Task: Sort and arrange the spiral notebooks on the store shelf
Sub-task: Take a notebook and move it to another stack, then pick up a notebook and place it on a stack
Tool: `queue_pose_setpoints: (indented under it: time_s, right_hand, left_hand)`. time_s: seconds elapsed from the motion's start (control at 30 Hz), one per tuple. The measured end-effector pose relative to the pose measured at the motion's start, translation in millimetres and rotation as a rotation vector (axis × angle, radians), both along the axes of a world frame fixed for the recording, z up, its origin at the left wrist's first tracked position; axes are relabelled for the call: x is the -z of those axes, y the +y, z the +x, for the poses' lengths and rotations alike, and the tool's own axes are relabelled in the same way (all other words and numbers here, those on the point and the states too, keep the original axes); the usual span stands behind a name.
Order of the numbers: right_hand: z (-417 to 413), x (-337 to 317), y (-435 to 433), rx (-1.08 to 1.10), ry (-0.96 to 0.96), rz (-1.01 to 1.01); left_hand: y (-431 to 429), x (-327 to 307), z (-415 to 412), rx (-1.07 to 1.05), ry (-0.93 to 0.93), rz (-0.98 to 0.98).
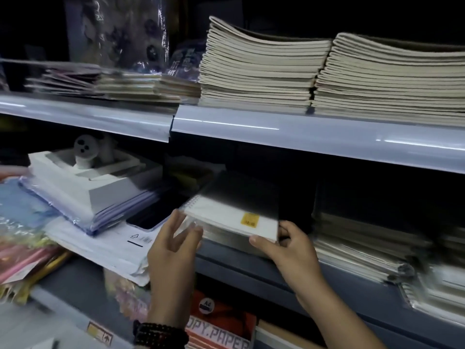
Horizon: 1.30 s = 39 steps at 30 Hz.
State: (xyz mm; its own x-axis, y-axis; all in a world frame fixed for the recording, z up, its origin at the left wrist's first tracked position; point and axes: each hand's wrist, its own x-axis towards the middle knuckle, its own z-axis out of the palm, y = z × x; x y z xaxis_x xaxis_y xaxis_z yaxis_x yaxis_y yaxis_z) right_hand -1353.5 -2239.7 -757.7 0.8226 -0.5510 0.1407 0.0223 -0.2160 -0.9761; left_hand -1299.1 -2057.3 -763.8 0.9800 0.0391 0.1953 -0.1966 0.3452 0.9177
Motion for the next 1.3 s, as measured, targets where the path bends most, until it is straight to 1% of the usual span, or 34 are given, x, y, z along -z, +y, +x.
queue_pose_setpoints:
  time_s: [0.07,0.17,0.3,0.4,0.47,0.53,0.6,0.67,0.7,0.77,0.83,0.93,1.0,1.1,1.3]
  right_hand:
    - [13,-1,-5,0.026,0.008,-0.058]
    - [32,5,-15,0.067,0.063,-0.123]
    - [41,13,-16,0.124,0.096,-0.200]
    - [39,9,-16,0.074,0.115,-0.282]
    - [32,10,-21,0.037,0.143,-0.305]
    - [13,9,-25,0.026,0.170,-0.329]
    - [-12,9,-29,0.002,0.110,-0.304]
    - [-41,10,-36,-0.012,0.030,-0.279]
    - [-55,13,-41,-0.004,0.003,-0.287]
    - [-84,18,-54,0.042,-0.024,-0.319]
    - [-113,22,-67,0.098,-0.022,-0.405]
    - [-150,23,-89,0.181,0.025,-0.611]
    - [-172,24,-106,0.261,0.035,-0.698]
    - [-199,28,-130,0.360,0.052,-0.758]
    - [-229,32,-160,0.442,0.053,-0.727]
  left_hand:
    - [0,3,14,0.050,-0.020,0.137]
    - [0,6,36,0.140,0.005,0.262]
    - [-9,8,48,0.148,-0.034,0.352]
    - [-10,12,51,0.146,-0.053,0.408]
    - [-7,15,53,0.112,-0.043,0.408]
    - [-6,20,53,0.008,-0.035,0.380]
    - [-8,18,43,-0.113,-0.058,0.348]
    - [-12,16,26,-0.152,-0.128,0.333]
    - [-16,14,17,-0.132,-0.169,0.359]
    - [-26,16,-2,-0.043,-0.263,0.473]
    - [-36,25,-19,0.066,-0.326,0.584]
    - [-54,37,-39,0.119,-0.503,0.782]
    - [-69,40,-54,0.162,-0.575,0.852]
    - [-92,45,-74,0.204,-0.630,0.867]
    - [-143,48,-111,0.330,-0.816,0.876]
